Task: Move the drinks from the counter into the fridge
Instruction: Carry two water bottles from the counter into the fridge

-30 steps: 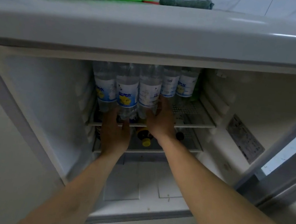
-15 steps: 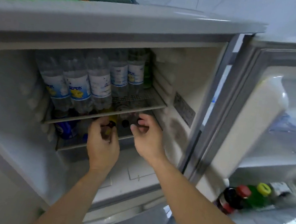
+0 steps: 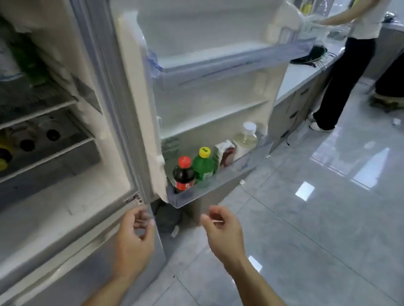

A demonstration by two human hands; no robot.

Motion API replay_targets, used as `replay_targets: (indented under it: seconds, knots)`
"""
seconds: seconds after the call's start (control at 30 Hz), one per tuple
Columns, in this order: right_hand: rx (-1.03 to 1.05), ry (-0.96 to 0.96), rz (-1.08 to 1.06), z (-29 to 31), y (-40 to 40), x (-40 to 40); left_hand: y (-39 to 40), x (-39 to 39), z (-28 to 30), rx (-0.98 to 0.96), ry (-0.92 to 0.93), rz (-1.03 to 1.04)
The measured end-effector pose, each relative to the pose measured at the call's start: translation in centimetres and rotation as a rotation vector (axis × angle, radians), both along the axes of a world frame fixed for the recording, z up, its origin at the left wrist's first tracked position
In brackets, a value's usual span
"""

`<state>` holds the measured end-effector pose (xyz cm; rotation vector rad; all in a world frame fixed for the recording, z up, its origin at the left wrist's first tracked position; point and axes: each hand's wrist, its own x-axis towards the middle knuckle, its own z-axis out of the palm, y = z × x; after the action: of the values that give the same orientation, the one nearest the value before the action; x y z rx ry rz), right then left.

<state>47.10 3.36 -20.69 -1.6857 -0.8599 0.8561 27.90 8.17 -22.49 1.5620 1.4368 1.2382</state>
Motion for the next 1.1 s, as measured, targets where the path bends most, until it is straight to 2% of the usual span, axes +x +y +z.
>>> replay_targets:
  seconds: [0.23, 0.53, 0.7, 0.87, 1.1]
  knots:
    - [-0.265, 0.173, -0.414, -7.7, -14.5, 10.2, -6.2, 1.3, -10.0, -0.555, 0.237, -0.326]
    - [-0.512, 0.305, -0.751, -13.8, -27.2, 13.2, -8.7, -1.6, -16.3, -0.899, 0.584, -0.253]
    - [-0.652, 0.381, -0.839, -14.8, -30.2, 12.4, -6.0, 0.4, -16.8, -1.011, 0.698, -0.333]
    - [-0.801, 0.441, -0.928, -15.3, -32.6, 11.0, -1.9, 5.0, -17.4, -0.963, 0.747, -0.542]
    - [-0.902, 0.517, -0.993, -15.7, -33.7, 12.8, 2.6, 14.8, -16.8, -1.006, 0.616, -0.57]
